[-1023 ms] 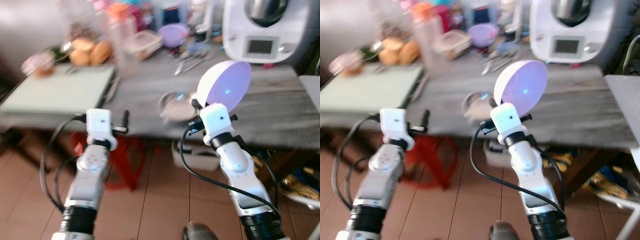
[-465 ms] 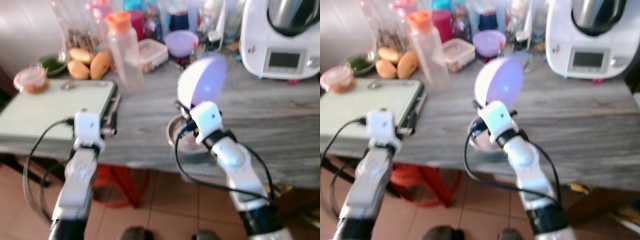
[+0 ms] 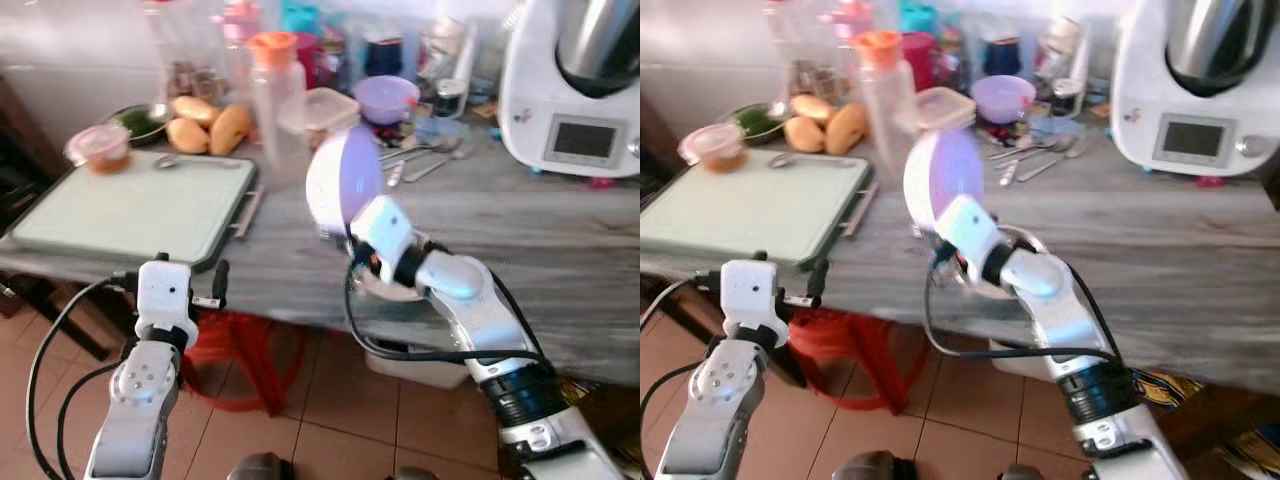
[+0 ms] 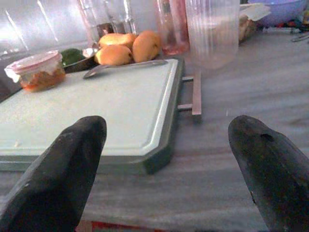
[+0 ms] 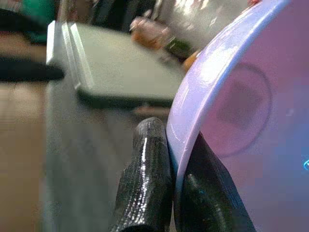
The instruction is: Setting the table
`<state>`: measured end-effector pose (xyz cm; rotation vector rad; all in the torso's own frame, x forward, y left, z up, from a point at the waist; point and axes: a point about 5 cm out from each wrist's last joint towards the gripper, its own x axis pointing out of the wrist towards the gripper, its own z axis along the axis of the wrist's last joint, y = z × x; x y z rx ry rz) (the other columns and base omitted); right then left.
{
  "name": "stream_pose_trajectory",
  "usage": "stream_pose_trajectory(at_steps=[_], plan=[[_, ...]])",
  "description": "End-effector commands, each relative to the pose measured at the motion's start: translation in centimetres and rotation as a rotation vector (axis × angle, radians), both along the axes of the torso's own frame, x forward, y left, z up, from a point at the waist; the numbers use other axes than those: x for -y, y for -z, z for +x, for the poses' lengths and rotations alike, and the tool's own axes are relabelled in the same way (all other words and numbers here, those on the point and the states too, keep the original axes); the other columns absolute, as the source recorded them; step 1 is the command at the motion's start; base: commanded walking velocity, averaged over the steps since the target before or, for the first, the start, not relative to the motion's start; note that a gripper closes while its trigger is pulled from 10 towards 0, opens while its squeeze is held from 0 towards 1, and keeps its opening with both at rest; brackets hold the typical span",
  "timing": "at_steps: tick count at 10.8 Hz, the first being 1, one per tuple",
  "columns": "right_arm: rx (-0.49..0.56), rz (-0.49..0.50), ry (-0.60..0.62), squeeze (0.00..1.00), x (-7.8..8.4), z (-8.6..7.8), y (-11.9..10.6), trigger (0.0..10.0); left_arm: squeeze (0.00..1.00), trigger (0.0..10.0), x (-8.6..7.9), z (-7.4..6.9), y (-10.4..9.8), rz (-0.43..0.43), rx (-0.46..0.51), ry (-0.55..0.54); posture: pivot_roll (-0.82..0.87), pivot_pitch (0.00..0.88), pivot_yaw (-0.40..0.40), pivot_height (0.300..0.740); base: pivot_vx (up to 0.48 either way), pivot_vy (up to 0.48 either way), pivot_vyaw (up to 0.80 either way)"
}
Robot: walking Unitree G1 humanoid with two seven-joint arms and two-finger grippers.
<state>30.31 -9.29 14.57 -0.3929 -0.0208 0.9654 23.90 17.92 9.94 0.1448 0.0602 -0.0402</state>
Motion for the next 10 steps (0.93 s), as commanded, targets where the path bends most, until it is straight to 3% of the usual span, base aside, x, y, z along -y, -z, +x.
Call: stream_pose_trajectory(at_steps=[1,2,5,7,10], plan=[[-0.006,-0.042,-0.025,0.0,0.0,0.4,-0.2,10.0,0.0,10.0,0.2,-0.2,-0.1,0.002,-0.009,0.014,-0.02,0.0,0.069,0.74,0.0,0.0,0.0],[-0.043,-0.156,-0.007,0.0,1.5,1.1,0.7,10.0,0.0,10.0,0.2,-0.6,0.0,-0.005,-0.027,0.021,-0.02,0.0,0.069,0.74,0.0,0.0,0.0],[-0.01,-0.268,-0.07,0.0,3.2,1.3,0.9,10.0,0.0,10.0,0.1,-0.9,0.3,-0.025,-0.078,0.025,-0.02,0.0,0.08,0.74,0.0,0.0,0.0],[0.026,-0.327,-0.109,0.0,3.2,1.1,1.2,10.0,0.0,10.0,0.0,-1.0,0.3,-0.033,-0.091,0.016,-0.02,0.0,0.082,0.74,0.0,0.0,0.0],[0.086,-0.35,-0.133,0.0,3.5,2.1,-0.4,10.0,0.0,10.0,-0.2,-1.4,0.3,-0.033,-0.107,0.005,-0.01,0.015,0.08,0.74,0.0,0.0,0.0]])
